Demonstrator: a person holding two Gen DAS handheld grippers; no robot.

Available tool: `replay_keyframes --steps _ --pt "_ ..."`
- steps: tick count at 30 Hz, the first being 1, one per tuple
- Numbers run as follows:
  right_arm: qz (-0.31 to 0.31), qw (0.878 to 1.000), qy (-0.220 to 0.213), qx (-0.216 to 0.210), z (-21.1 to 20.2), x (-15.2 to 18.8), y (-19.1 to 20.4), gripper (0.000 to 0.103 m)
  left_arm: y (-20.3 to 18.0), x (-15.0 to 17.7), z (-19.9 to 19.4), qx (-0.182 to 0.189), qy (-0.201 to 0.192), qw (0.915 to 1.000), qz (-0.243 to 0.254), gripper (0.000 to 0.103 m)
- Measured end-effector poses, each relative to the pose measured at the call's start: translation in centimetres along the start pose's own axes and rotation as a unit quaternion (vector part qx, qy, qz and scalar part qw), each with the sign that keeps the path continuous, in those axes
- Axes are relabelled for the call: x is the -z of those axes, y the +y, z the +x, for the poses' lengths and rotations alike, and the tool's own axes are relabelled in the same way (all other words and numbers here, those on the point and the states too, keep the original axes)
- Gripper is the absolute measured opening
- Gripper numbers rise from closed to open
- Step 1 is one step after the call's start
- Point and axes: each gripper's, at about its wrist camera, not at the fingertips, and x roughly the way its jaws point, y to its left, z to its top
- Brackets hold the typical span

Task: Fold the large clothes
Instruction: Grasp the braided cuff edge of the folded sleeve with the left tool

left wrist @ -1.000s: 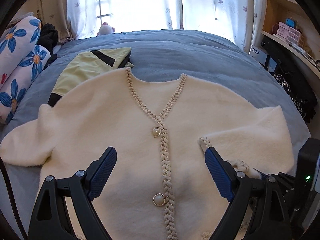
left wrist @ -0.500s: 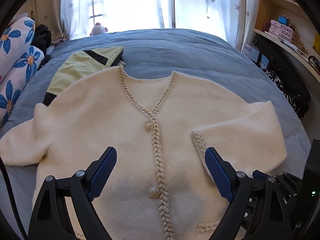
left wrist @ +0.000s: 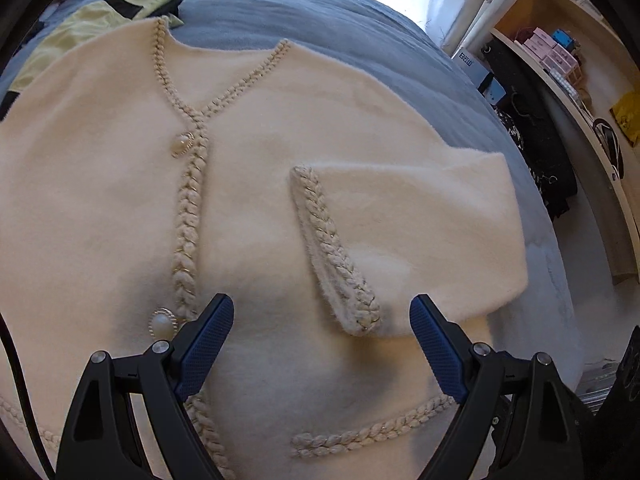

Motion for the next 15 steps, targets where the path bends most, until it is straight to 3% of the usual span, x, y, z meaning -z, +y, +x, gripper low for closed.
replay_keyframes --steps 2,6,11,15 --pt "0.006 1.0 0.003 -0.001 0.1 0.2 -0.4 0.051 -0.4 0.1 0.9 0.011 0.01 0.9999 -0.003 0.079" --pt "0.012 1.0 0.007 0.002 0.4 0.6 -1.0 0.051 -1.2 0.2 2.2 0.014 0.023 0.9996 0.0 0.075" --pt "0.026 1.0 0.008 0.0 0.7 0.8 -1.6 0.051 -2.2 0.2 3.2 0.018 0.032 0.9993 0.011 0.055" --pt "0.03 0.999 0.01 -0.001 1.0 0.9 -1.9 0.051 -2.8 -0.1 3.8 0.02 0.034 0.999 0.02 0.047"
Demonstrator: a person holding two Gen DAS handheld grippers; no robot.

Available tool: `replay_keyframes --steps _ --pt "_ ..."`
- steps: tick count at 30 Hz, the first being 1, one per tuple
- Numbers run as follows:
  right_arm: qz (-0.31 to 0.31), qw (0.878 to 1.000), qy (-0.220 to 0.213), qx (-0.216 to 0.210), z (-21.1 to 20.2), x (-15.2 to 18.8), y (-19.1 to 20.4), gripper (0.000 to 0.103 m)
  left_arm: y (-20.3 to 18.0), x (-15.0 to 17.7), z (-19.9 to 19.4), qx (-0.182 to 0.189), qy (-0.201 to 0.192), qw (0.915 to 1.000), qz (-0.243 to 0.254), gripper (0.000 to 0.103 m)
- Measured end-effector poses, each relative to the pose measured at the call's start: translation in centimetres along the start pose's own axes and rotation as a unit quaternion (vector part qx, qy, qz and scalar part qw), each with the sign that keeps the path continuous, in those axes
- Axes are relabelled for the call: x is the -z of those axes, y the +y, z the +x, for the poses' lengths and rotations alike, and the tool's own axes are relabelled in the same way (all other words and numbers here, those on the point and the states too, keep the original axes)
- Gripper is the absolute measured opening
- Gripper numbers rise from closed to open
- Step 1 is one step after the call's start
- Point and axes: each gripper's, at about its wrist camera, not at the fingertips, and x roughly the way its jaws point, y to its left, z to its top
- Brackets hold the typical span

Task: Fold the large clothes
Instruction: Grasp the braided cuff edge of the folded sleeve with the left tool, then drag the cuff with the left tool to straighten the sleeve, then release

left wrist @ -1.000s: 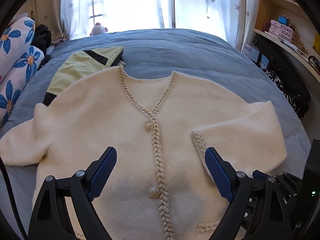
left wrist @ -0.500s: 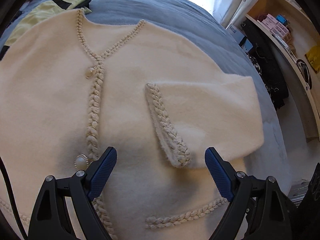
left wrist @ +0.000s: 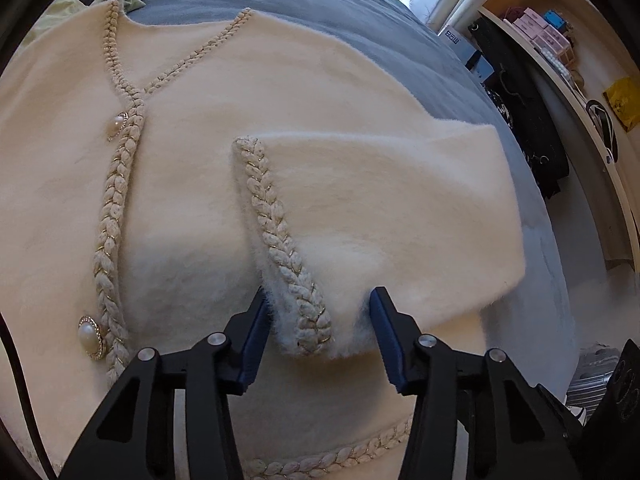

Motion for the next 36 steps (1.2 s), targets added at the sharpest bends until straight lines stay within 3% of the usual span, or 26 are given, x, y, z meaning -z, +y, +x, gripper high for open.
replay_keyframes --steps 4,8,22,30,36 --pt "0.001 1.0 0.002 0.002 0.3 0.2 -0.1 0.051 -0.5 -0.3 0.0 0.002 -0.003 0.9999 0.015 0.025" --pt "-0.002 1.0 0.003 0.002 0.5 0.4 -0.1 0.051 -1.5 -0.1 -0.6 -0.009 -0.024 0.9988 0.042 0.018" --pt "-0.006 1.0 0.002 0.002 0.5 0.4 0.3 0.051 -3.8 -0.7 -4.1 -0.041 -0.09 0.9891 0.109 0.016" --pt "-0.017 1.0 -0.004 0.001 0.0 0.2 1.4 0.051 -1.0 -3.5 -9.8 -0.1 -0.15 0.9749 0.13 0.016" --pt "-0.025 1.0 -0.006 -0.003 -0.1 0.0 2.2 0.051 5.2 -5.8 -14.1 -0.17 -0.188 0.9621 0.102 0.016"
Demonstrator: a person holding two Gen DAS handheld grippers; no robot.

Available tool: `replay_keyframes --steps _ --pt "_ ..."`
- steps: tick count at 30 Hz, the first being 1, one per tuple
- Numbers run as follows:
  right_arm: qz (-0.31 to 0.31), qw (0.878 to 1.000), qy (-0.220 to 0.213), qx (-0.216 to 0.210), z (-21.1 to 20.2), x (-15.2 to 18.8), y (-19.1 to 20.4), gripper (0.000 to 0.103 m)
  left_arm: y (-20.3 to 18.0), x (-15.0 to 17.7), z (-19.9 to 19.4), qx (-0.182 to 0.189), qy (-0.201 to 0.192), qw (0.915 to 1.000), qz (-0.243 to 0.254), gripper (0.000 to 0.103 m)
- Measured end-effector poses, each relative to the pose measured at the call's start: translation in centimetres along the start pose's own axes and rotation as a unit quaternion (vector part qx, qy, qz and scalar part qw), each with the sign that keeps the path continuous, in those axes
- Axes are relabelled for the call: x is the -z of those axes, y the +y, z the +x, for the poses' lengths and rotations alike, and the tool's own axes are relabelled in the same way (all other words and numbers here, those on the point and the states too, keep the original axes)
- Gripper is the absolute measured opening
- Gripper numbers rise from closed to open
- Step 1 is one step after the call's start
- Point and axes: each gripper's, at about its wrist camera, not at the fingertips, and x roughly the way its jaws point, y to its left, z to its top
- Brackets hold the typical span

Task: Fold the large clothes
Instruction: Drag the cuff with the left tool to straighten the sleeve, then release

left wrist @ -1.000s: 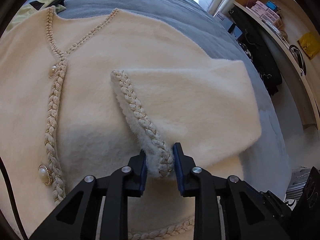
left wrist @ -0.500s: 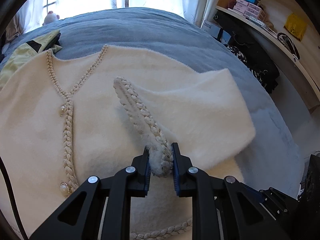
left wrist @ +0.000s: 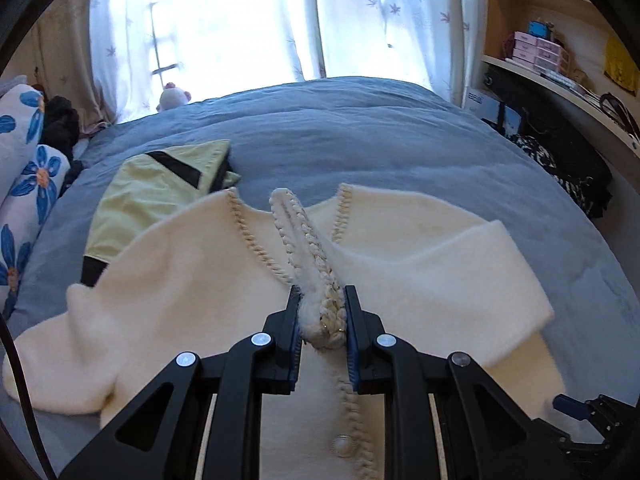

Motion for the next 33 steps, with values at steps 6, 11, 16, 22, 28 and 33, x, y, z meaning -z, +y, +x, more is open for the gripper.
replay_keyframes --steps 6,11,16,22,28,33 --pt "-0.012 1.0 0.009 0.007 0.3 -0.3 0.5 0.051 7.0 3.0 4.5 -0.037 0.065 0.9961 -0.047 0.017" --pt "-0.001 1.0 0.029 -0.003 0.2 -0.9 0.0 0.051 9.4 7.1 8.8 -0.021 0.144 0.9851 -0.092 0.031" --pt "0.007 0.999 0.024 -0.024 -1.3 -3.0 -1.2 0.061 11.8 7.1 8.4 0.037 0.134 0.9763 -0.165 0.061" --pt "0.024 0.999 0.006 -0.034 -0.4 -8.6 -3.2 0.066 12.0 5.8 9.7 0.052 0.149 0.9746 -0.159 0.061" --pt "0.059 0.997 0.033 -0.039 6.8 -15.3 -6.3 0.066 10.4 4.1 12.1 0.065 0.163 0.9757 -0.132 0.04" --pt "0.116 0.991 0.053 -0.047 11.8 -18.5 -8.5 0.066 9.8 2.7 12.2 0.038 0.149 0.9812 -0.116 0.015"
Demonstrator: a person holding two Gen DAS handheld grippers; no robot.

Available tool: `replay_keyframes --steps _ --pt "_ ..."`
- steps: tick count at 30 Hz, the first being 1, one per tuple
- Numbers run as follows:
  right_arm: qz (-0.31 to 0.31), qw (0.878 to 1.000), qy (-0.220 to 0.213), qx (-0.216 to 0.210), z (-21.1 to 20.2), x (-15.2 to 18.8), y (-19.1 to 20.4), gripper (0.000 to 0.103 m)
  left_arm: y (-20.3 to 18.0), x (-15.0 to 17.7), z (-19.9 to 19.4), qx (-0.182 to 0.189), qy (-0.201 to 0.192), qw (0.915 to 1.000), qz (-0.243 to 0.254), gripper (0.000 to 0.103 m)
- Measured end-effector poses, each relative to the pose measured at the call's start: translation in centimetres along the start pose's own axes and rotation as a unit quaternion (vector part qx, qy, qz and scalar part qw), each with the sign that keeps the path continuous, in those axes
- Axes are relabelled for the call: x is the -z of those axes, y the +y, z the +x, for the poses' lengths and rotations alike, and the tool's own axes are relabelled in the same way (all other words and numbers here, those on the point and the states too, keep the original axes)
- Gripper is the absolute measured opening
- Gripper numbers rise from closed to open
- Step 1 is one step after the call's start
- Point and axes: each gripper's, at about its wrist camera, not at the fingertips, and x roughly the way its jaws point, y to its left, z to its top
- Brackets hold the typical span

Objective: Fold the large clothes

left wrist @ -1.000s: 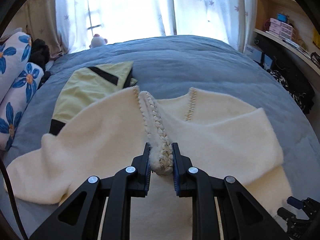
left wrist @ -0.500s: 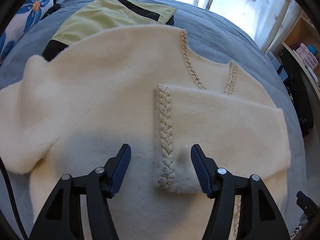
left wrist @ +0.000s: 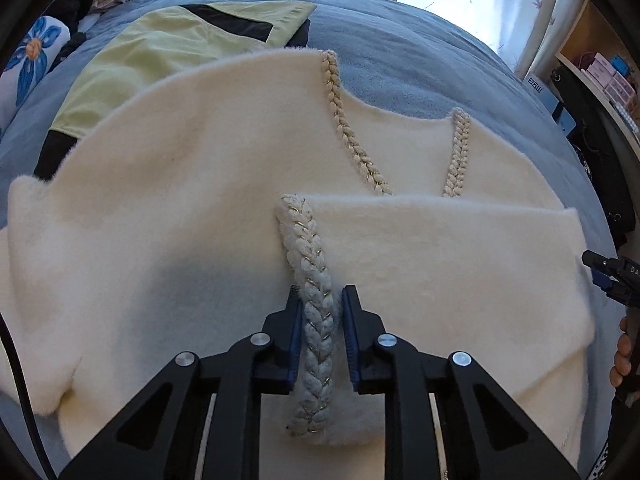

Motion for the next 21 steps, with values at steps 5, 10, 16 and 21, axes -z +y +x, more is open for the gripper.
replay_keyframes --steps 5,10,16,21 --pt "-0.013 0.999 -0.029 -0.002 0.6 -0.8 0.6 0.021 -0.7 -1.4 -1.1 -0.013 -0.045 0.9988 0.015 0.014" --pt "-0.021 0.998 -0.045 0.04 2.3 -0.2 0.1 0.032 -0.1 -1.7 1.6 -0.034 -0.029 0.999 -0.006 0.017" --pt "-0.029 0.994 -0.061 0.084 -1.2 0.6 0.7 0.046 -0.3 -0.4 0.3 -0.069 -0.036 0.997 0.0 0.032" --pt "-0.09 0.986 -0.106 0.089 -5.2 3.8 3.9 0.046 -1.3 0.8 -3.2 -0.129 -0.066 0.9886 0.042 0.035"
